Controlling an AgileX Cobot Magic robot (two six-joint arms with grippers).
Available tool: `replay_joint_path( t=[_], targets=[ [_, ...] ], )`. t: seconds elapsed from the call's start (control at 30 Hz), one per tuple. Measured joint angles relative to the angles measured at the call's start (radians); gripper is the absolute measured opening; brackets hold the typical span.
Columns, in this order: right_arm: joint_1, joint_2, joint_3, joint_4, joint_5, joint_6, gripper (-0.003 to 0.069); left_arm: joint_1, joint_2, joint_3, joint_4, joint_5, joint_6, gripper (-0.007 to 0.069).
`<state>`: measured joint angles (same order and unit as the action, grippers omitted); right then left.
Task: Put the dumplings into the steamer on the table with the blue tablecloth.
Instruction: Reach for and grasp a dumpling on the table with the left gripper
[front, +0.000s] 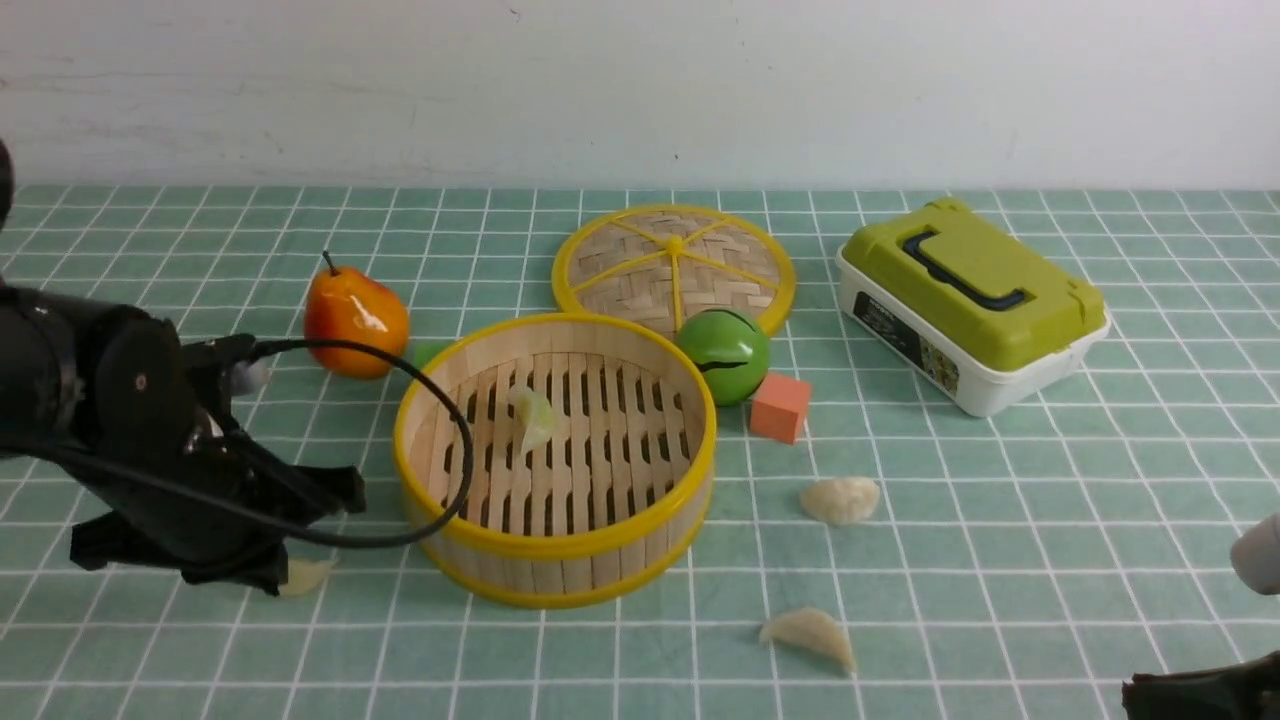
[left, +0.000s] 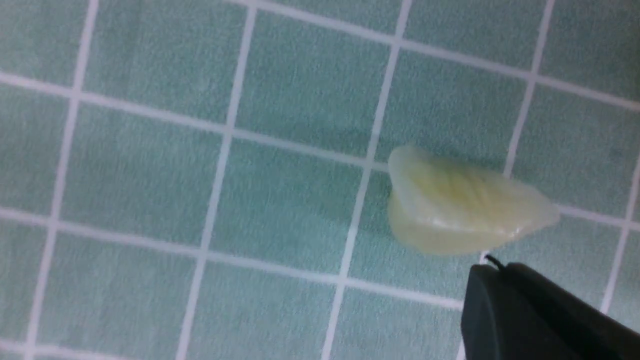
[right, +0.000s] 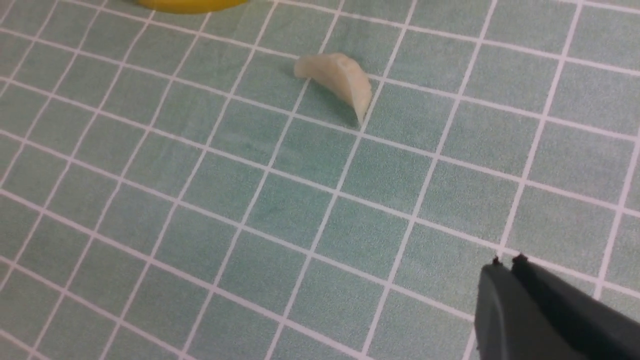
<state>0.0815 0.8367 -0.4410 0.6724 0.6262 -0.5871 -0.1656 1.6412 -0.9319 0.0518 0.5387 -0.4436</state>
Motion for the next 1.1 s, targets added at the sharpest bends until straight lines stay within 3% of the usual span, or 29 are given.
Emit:
replay_joint_path(
  t=[0.3,0.53,0.73,0.93,0.97,1.1],
  targets=[
    [0.000,0.000,0.000,0.000,0.007,0.000,0.0022,0.000,0.125,0.000,0.186,-0.227,0.000,-0.0014],
    [0.000,0.000,0.000,0.000,0.007,0.000,0.0029,0.000,0.061,-0.091,0.209,-0.085,-0.069,-0.0014],
    [0.000,0.000,0.000,0.001,0.007,0.000,0.0031,0.000,-0.051,-0.149,0.152,0.096,-0.118,0.0008],
    [0.000,0.000,0.000,0.001,0.007,0.000,0.0031,0.000,-0.006,-0.125,0.094,0.159,-0.141,0.0171],
    [0.000,0.000,0.000,0.001,0.007,0.000,0.0031,0.000,0.019,-0.123,0.093,0.160,-0.198,0.0267],
    [0.000,0.000,0.000,0.001,0.007,0.000,0.0031,0.000,0.058,-0.122,0.112,0.139,-0.315,0.0449]
  ],
)
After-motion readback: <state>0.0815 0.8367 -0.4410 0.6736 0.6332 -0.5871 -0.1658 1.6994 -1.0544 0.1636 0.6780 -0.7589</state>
